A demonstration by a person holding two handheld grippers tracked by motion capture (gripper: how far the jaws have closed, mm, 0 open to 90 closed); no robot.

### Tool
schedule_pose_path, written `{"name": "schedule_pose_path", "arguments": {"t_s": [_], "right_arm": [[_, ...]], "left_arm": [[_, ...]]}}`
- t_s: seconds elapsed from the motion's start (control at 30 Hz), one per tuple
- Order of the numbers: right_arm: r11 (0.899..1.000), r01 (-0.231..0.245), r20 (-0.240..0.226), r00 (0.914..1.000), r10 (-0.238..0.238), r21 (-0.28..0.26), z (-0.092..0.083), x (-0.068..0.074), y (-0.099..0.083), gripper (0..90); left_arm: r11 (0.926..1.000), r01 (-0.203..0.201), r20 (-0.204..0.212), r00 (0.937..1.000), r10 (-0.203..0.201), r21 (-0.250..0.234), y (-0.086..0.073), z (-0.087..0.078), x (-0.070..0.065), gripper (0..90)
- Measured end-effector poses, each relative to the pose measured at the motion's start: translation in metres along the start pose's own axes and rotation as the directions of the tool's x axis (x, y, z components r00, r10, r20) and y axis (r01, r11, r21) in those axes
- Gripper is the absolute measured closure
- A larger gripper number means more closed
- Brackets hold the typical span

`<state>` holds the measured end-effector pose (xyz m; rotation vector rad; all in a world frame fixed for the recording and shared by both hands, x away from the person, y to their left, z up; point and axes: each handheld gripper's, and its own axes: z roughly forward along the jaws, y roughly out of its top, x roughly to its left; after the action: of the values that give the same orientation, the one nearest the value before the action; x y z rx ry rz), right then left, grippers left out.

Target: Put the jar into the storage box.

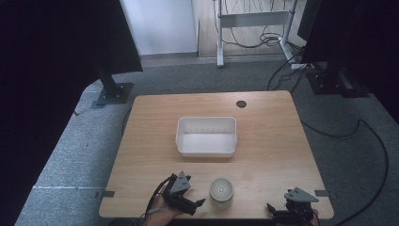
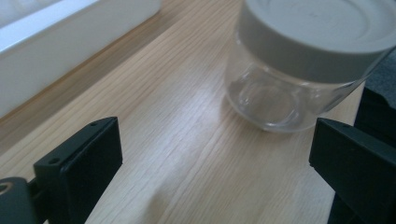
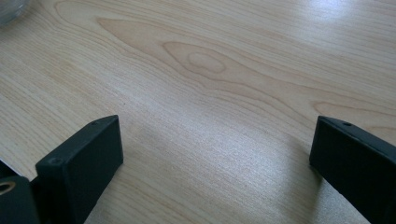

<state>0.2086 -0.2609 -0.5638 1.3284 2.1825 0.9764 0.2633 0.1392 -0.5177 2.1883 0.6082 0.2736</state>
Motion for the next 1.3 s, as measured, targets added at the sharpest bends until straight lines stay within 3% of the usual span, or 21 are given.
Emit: {"name": "schedule_pose_path", "arguments": {"t_s": [0.5, 0.77, 1.3], "right_arm": [[1.000, 0.000, -0.001, 1.0000, 0.000, 0.000, 0.000, 0.000, 0.000, 2.2], [1.000, 0.001, -0.001, 1.0000, -0.001, 0.001, 0.000, 0.000, 0.000, 2.2], [1.000, 0.001, -0.002, 1.0000, -0.001, 0.001, 0.000, 0.000, 0.000, 2.2]], "left_arm": [[0.9987, -0.050, 0.052, 0.9974, 0.050, 0.002, 0.015, 0.015, -0.012, 2.2], [0.9959, -0.090, 0.087, 0.9922, 0.089, 0.010, 0.022, 0.026, -0.022, 2.4], [0.9905, -0.135, 0.111, 0.9851, 0.131, 0.026, 0.036, 0.047, -0.034, 3.7]]}}
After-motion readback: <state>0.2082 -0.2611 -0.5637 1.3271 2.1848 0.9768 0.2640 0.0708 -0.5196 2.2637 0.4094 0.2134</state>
